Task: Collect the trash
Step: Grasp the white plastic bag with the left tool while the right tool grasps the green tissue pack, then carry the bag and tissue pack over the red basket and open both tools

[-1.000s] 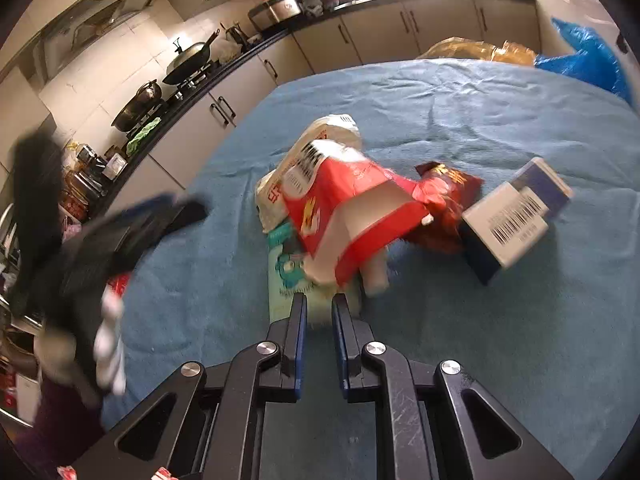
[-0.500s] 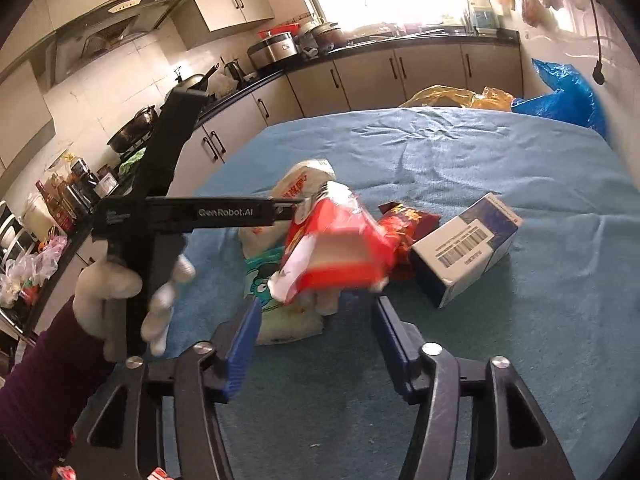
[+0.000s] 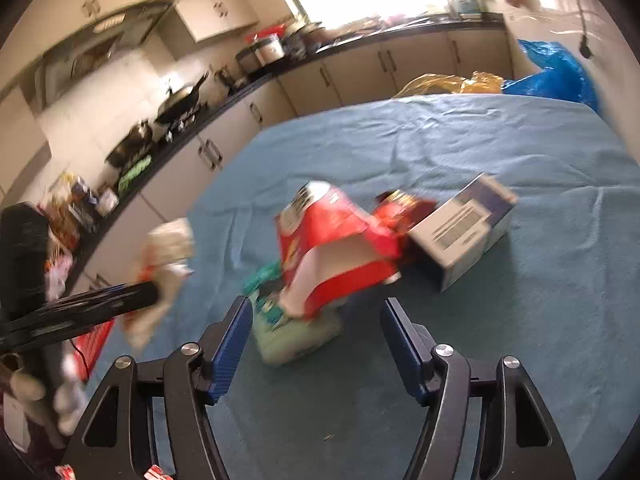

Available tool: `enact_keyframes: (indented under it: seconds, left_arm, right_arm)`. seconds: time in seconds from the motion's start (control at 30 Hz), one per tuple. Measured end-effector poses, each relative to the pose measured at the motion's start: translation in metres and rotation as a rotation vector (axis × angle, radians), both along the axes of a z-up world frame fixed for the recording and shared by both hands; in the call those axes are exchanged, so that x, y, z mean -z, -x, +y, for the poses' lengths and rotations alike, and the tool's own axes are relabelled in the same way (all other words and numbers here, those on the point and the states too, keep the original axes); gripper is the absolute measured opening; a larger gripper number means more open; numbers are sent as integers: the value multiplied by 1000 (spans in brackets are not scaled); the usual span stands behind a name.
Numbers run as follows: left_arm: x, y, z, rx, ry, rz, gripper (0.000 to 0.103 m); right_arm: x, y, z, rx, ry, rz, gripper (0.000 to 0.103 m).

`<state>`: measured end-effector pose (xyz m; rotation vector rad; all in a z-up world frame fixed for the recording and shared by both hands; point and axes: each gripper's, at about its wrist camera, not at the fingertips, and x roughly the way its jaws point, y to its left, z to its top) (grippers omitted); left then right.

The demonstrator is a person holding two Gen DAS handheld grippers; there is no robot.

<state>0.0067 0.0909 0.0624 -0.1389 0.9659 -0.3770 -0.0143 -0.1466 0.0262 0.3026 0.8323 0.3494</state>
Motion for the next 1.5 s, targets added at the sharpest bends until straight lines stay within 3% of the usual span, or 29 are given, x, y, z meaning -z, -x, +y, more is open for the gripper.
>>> enact_keyframes:
  seconds: [0.17, 0.37, 0.43, 0.5, 0.6, 0.7, 1.17, 1.5]
  left_arm:
    - [-3, 50, 40, -63, 72, -6, 40]
    - [4, 83, 69, -138, 137, 7, 40]
    - [6, 92, 78, -151, 141, 9, 40]
    - [8, 100, 87, -172, 132, 5, 40]
    - [10, 106, 100, -205, 143, 9, 40]
    - [12, 115, 111, -238, 145, 5, 40]
    - [-10, 160, 139, -312, 104, -96, 40]
    - [-35, 194, 203, -521, 14, -215, 40]
  right_arm:
    - [13, -10, 32, -62, 93, 58, 80]
    - [23, -31, 54, -38, 220, 36, 82]
    - [24, -31, 58, -21, 240, 39, 79]
    - [22, -28, 61, 0, 260, 55, 63]
    - [17, -19, 64, -12, 237, 77, 48]
    - [13, -3, 70, -23, 232, 81, 42]
    - [-14, 85, 112, -126, 175, 30, 41]
    - [-35, 114, 157, -204, 205, -37, 41]
